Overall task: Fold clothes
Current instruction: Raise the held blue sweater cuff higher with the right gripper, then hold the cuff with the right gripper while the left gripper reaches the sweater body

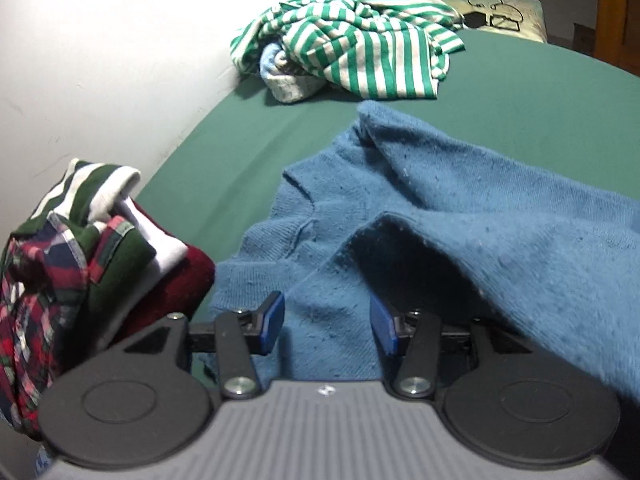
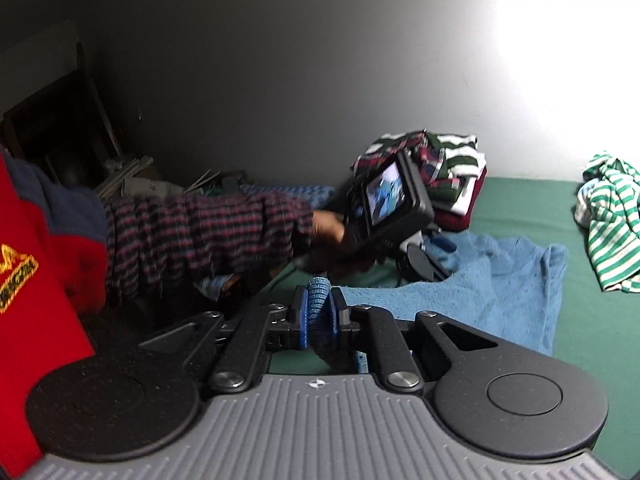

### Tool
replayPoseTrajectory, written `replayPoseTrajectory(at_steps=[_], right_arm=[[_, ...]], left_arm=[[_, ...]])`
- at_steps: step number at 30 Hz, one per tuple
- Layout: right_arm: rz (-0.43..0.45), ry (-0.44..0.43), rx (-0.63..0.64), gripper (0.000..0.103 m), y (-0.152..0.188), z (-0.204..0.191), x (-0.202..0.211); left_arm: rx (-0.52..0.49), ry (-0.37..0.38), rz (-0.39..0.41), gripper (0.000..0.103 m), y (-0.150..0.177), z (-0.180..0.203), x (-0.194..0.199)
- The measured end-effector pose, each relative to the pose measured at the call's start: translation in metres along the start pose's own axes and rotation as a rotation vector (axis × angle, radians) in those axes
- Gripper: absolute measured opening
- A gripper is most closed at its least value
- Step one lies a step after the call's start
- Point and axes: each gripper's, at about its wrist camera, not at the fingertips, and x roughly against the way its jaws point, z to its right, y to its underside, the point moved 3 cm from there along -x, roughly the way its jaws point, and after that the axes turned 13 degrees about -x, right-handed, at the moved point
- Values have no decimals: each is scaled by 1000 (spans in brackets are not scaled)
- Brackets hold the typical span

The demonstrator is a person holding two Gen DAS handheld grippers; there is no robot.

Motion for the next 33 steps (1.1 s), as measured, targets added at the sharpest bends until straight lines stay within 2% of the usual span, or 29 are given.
replayPoseTrajectory(at_steps=[7,13,19,21,23,27,31,32,33], right_arm=[[-118,-23,47,11,28,-11,-9],[-169,-24,53,11,37,-10,-6],[-196,33,118,11,51,-12,-14],[-208,55,144,11,55,-13,-18],[-225,76,164,11,59,-14,-23],[-260,118,205,11,68,-15,-32],[-283,136,228,11,73,-18,-38],[-282,137,229,11,74,-18,-38],[-280,138,229,11,75,-19,-38]], left_arm=[[43,11,-10,54,6,-8,-1],[110,50,30,54,23,-16,32],[255,85,28,53,44,-13,50],[297,63,18,50,44,-5,50],[343,66,29,51,40,2,49],[385,85,50,68,23,10,46],[427,118,11,68,14,10,30],[443,136,3,67,13,9,25],[453,143,1,60,13,9,23]])
